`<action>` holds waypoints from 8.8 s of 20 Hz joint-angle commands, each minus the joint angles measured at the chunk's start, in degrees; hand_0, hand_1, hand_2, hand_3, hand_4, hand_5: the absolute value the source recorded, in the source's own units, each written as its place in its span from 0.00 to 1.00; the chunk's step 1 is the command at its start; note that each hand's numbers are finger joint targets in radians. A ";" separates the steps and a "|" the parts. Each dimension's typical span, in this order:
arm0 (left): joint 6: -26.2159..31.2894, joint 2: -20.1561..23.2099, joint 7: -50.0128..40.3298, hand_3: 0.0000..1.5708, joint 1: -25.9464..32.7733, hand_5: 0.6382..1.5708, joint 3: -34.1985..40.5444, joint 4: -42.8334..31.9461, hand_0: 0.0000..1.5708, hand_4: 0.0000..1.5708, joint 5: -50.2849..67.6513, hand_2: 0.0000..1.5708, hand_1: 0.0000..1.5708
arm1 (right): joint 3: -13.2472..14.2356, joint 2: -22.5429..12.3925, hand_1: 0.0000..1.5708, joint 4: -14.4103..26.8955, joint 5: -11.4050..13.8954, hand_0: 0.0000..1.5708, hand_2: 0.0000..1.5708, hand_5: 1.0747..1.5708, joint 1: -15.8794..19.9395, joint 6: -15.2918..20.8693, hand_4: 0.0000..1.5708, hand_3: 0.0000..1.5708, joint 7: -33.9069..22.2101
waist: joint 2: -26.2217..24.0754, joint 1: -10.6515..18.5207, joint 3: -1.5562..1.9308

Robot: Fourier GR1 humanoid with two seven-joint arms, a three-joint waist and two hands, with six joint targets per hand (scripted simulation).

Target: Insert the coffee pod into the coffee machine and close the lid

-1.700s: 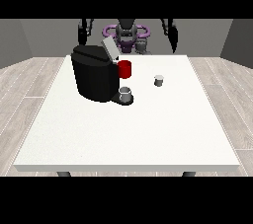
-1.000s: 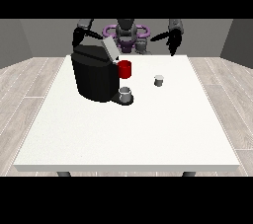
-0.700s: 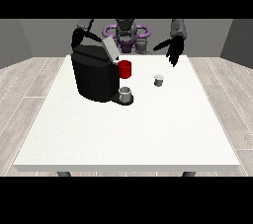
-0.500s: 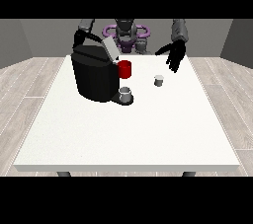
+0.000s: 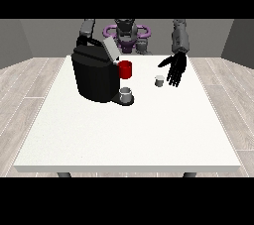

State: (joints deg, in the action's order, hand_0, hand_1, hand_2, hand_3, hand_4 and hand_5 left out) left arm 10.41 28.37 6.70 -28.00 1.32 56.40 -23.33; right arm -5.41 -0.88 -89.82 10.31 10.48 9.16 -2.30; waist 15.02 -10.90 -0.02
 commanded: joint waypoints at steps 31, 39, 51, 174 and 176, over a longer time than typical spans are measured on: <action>-9.76 -5.04 6.18 0.77 -12.09 1.00 -7.59 -18.83 0.76 0.32 -24.85 0.82 0.76 | 4.03 -1.38 0.00 14.73 1.12 0.00 0.00 1.00 5.06 0.95 0.00 0.00 1.85 | -1.94 1.39 0.01; -1.34 -7.87 6.75 0.85 -14.94 1.00 -4.10 -16.73 0.90 0.33 -19.18 0.90 0.90 | 5.93 -1.58 0.00 20.52 0.26 0.00 0.00 1.00 1.70 1.05 0.00 0.00 6.18 | -6.45 3.36 0.03; 9.75 -10.79 1.98 0.85 -20.45 1.00 -5.84 -11.14 0.89 0.38 -20.03 0.89 0.89 | 7.38 -2.28 0.00 24.62 -0.17 0.00 0.00 1.00 2.52 0.39 0.00 0.00 5.80 | -12.80 4.65 0.04; 2.98 -9.45 8.15 0.00 -31.92 1.00 4.42 -17.60 0.00 0.00 -23.77 0.18 0.00 | 11.13 -2.24 0.00 24.66 -0.89 0.00 0.00 1.00 5.39 3.18 0.00 0.00 5.54 | -10.19 4.34 0.03; 3.00 -14.05 9.82 0.00 -30.12 1.00 11.58 -18.44 0.00 0.00 -15.04 0.10 0.00 | 10.82 -2.07 0.00 23.11 -1.14 0.00 0.00 1.00 3.71 2.74 0.00 0.00 4.33 | -14.02 4.27 -0.10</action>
State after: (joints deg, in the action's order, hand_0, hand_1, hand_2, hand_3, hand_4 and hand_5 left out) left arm 13.66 20.02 15.31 -61.29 6.87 37.75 -46.34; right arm 5.68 -4.31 -66.87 9.42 17.23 11.42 1.63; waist 5.64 -8.57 -0.02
